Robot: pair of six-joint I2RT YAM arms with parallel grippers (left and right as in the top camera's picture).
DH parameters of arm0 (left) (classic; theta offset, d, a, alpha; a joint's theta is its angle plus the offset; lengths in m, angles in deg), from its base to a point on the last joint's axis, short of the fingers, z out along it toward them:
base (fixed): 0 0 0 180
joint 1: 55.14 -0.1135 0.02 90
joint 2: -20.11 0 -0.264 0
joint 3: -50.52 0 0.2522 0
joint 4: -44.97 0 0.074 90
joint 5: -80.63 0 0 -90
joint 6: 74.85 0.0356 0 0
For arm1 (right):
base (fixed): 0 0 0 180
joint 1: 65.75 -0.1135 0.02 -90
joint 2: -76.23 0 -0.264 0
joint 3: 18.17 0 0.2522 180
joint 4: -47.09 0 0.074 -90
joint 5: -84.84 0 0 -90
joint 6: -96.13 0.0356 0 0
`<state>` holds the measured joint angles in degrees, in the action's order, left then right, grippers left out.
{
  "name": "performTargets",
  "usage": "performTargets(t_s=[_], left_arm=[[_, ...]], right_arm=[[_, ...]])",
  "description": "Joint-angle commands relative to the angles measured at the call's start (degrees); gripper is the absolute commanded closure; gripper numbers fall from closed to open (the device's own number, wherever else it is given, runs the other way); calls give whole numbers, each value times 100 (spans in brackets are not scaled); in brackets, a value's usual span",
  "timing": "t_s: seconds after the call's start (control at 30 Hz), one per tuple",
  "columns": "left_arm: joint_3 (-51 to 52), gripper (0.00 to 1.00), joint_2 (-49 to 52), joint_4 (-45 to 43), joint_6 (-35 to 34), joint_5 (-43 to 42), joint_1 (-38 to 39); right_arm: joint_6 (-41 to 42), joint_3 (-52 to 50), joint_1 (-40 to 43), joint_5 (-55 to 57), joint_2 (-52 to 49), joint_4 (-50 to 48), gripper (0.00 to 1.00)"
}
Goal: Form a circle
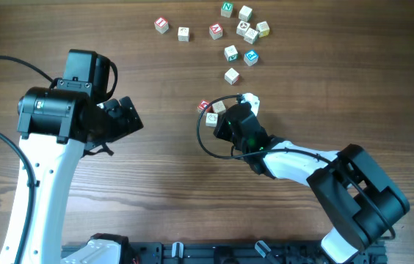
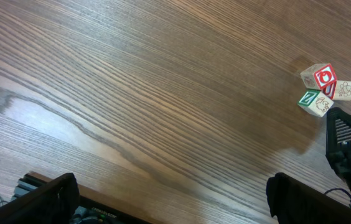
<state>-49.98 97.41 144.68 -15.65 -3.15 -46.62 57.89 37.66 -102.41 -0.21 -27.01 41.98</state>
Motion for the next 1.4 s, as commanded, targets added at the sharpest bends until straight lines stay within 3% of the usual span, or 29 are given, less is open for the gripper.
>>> performTargets(t_s=[0.0, 1.37], left_arm=[[-15, 0, -37, 2, -96, 96, 0], [-15, 0, -37, 2, -96, 96, 0]], right_arm=[[-79, -35, -26, -48, -129, -42, 96], [-376, -35, -28, -90, -136, -210, 96]])
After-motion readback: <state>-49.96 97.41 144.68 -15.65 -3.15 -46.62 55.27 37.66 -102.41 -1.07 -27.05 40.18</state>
